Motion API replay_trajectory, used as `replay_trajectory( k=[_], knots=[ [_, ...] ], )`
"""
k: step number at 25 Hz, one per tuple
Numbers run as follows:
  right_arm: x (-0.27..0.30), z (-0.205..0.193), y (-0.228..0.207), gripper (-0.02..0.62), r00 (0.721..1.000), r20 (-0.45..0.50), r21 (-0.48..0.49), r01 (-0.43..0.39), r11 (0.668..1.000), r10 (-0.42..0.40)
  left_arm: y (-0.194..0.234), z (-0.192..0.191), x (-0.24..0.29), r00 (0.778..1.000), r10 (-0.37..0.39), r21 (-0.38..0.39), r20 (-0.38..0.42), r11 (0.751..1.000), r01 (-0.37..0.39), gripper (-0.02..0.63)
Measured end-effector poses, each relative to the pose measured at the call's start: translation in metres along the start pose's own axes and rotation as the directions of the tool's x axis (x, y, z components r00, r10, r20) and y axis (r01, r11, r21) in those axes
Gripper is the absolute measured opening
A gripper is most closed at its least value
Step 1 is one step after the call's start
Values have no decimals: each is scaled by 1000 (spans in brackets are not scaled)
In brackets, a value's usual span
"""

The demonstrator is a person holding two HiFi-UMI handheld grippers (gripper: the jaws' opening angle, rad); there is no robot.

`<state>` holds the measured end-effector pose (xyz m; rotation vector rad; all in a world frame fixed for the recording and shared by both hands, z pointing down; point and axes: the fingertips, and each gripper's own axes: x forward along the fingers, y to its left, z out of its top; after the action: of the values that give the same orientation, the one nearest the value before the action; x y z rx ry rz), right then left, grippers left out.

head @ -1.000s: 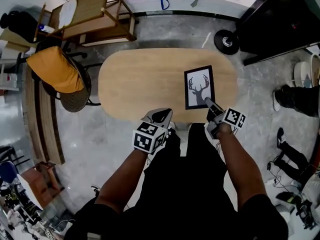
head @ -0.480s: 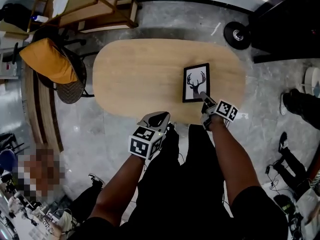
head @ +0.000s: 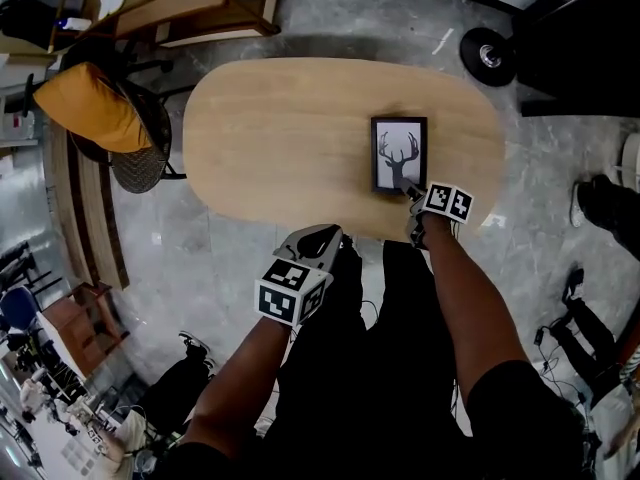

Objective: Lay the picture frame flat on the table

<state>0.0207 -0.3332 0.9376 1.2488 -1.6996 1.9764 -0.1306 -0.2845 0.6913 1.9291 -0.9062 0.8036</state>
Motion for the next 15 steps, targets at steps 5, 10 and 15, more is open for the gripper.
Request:
replay_trajectory(
  k=[5,10,15],
  knots=[
    [14,-8,-8,233,998,-57,-5,36,999,-36,0,-7,-1,1000,8,7,-3,1000,-8,0],
    [9,-8,-21,288,985,-39,-109,165,980,-170,5,-10,-11,1000,19,-1,4,1000,-19,0],
    [-2,-11,-35,328,939,-35,-370,307,877,-343,9,-15,-15,1000,19,-2,-3,1000,-19,0]
  ],
)
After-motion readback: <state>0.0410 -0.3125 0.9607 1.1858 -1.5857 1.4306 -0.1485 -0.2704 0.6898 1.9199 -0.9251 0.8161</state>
